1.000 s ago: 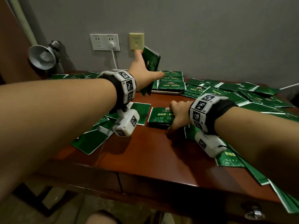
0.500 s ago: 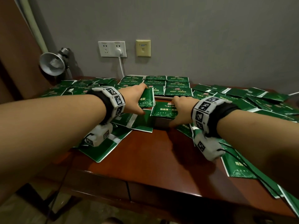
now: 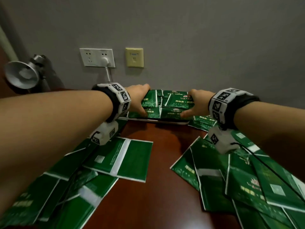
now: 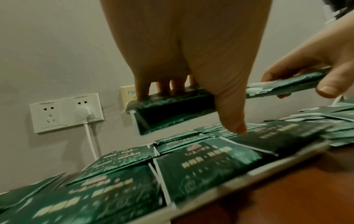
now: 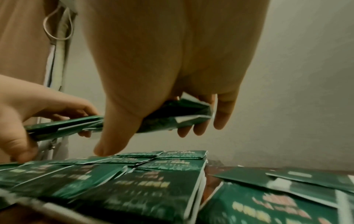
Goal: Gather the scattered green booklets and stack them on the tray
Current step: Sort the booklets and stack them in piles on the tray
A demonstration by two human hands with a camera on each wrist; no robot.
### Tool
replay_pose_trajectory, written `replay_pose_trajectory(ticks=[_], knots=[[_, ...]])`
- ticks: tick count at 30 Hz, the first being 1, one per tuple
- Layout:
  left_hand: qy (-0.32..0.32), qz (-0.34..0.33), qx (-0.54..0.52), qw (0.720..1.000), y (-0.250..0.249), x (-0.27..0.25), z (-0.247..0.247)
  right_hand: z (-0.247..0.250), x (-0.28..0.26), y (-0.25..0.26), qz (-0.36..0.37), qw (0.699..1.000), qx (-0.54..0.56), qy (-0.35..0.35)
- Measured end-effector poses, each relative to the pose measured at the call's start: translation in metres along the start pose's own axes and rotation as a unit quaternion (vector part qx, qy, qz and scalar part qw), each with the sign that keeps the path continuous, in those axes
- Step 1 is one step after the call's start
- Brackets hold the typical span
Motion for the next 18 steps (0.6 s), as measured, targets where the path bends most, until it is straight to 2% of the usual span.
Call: replay_pose_trajectory(ticks=[4, 10, 12, 16, 18], knots=[[0.029, 0.014, 0.021, 0.999, 0.021, 0.059, 0.0, 0.002, 0.056, 0.002, 0.014, 1.0, 0.001, 0.003], [0.074, 0.001, 0.031, 0.997, 0.028, 0.12, -0.012, -0.011, 0.11, 0.001, 0.022, 0.999, -0.005, 0.037], [0.089, -0.001, 0.032, 0.996, 0.027, 0.132, -0.02, -0.018, 0.118, 0.0, 0.02, 0.998, -0.005, 0.053], [0.132, 0.022, 0.037, 0.99, 0.031, 0.134, -0.035, -0.016, 0.122, -0.003, 0.024, 0.998, -0.05, 0.007], [0.135, 0.038, 0.042, 0.989, 0.035, 0.128, -0.032, -0.014, 0.114, -0.001, 0.031, 0.998, -0.05, 0.007]])
Point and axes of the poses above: each hand's wrist, its own x-axis towards the middle knuckle, its own z-axis out of the back of the hand, y = z × x, the point moved 6 cm from there along x, towards the middle knuckle, and after that the axes turned 1 degree about -z, right-handed, at the moved point
